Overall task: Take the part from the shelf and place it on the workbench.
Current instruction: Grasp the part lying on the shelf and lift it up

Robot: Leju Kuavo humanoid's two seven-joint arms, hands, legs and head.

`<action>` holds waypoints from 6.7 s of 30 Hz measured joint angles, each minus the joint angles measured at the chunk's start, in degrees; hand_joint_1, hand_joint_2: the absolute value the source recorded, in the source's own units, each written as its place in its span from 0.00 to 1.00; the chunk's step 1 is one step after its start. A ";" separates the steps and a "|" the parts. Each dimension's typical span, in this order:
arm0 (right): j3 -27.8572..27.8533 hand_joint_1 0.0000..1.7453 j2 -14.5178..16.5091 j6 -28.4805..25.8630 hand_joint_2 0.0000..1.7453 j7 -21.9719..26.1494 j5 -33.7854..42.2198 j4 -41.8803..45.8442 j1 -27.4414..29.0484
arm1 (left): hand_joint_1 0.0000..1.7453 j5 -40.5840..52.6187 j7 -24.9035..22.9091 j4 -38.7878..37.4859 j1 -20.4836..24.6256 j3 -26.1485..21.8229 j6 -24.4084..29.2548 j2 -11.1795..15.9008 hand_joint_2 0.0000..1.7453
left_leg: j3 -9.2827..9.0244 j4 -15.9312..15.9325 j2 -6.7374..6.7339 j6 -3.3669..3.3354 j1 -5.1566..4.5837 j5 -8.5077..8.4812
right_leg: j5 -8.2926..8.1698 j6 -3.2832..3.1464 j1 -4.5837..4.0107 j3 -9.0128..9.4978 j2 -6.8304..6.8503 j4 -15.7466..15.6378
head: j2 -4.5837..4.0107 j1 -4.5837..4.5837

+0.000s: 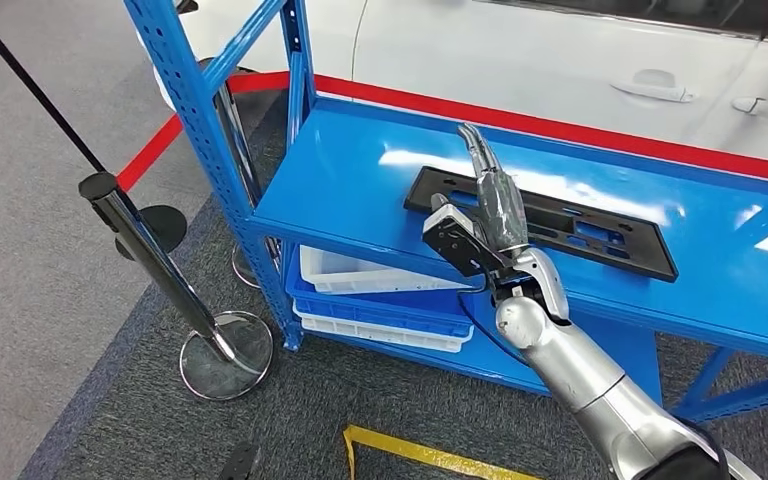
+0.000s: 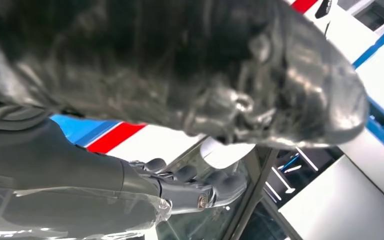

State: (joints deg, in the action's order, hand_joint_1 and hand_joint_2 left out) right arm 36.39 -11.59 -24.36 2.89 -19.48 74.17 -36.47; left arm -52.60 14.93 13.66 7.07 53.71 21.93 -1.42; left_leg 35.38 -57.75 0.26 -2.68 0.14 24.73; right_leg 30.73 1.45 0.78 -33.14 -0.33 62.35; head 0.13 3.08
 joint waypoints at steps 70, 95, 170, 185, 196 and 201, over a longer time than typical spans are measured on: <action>15.04 0.00 5.57 9.44 1.00 -19.44 -25.63 -27.91 -12.95 | 0.00 1.55 -1.87 -0.02 1.24 1.21 -1.32 -3.63 0.00 | -0.32 -0.46 0.26 0.75 0.43 0.83 | -4.98 -0.22 0.03 -3.74 0.09 0.17 | 0.00 -0.26; 12.64 0.18 -3.20 12.90 1.00 -25.21 -27.91 -29.72 -11.90 | 0.00 0.87 -1.03 -0.13 0.85 1.23 -1.21 -3.78 0.00 | -0.99 2.03 -0.08 -0.75 -0.09 -0.81 | 0.89 -0.31 -0.24 -6.97 -0.29 7.97 | 0.00 0.00; -1.95 1.00 -4.54 -15.04 1.00 -8.85 -27.21 28.07 6.53 | 0.00 0.58 4.94 -0.54 -1.04 1.26 3.63 -2.86 1.00 | 2.56 -7.78 0.04 2.17 -0.04 6.56 | -5.47 -2.19 0.60 -2.02 0.25 -2.78 | 0.00 0.37; -1.95 1.00 -2.01 -15.03 1.00 -4.34 -20.10 33.74 8.23 | 0.00 -0.25 4.04 -0.58 -0.56 1.26 1.47 -1.28 1.00 | -3.02 1.20 -0.23 -0.18 -0.05 1.22 | -3.46 0.12 0.34 -6.68 0.26 0.81 | 0.00 0.19; -1.84 1.00 -1.79 -14.76 1.00 -3.55 -19.34 36.22 9.36 | 0.00 -0.04 2.76 -0.61 -0.52 1.26 0.75 -0.44 1.00 | 4.39 -1.48 -0.17 0.63 -0.29 -2.55 | 0.67 0.71 0.41 4.76 0.31 -2.24 | 0.00 -0.18; -1.82 1.00 -1.67 -14.76 1.00 -3.46 -18.17 36.84 10.38 | 0.00 0.48 2.11 -0.63 -0.65 1.30 0.60 0.20 1.00 | 5.45 -3.07 -0.02 2.10 -0.10 -1.33 | -1.01 -1.57 0.23 3.45 0.27 -3.25 | 0.00 -0.13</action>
State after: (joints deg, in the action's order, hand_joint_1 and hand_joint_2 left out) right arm 34.57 -13.26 -39.12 -0.57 -37.65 111.01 -26.09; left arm -52.12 17.04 13.02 6.41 55.01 22.53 -1.22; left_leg 40.83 -60.81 0.24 -0.58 0.04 23.40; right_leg 29.73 -0.12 1.00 -29.68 -0.06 59.10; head 0.13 2.95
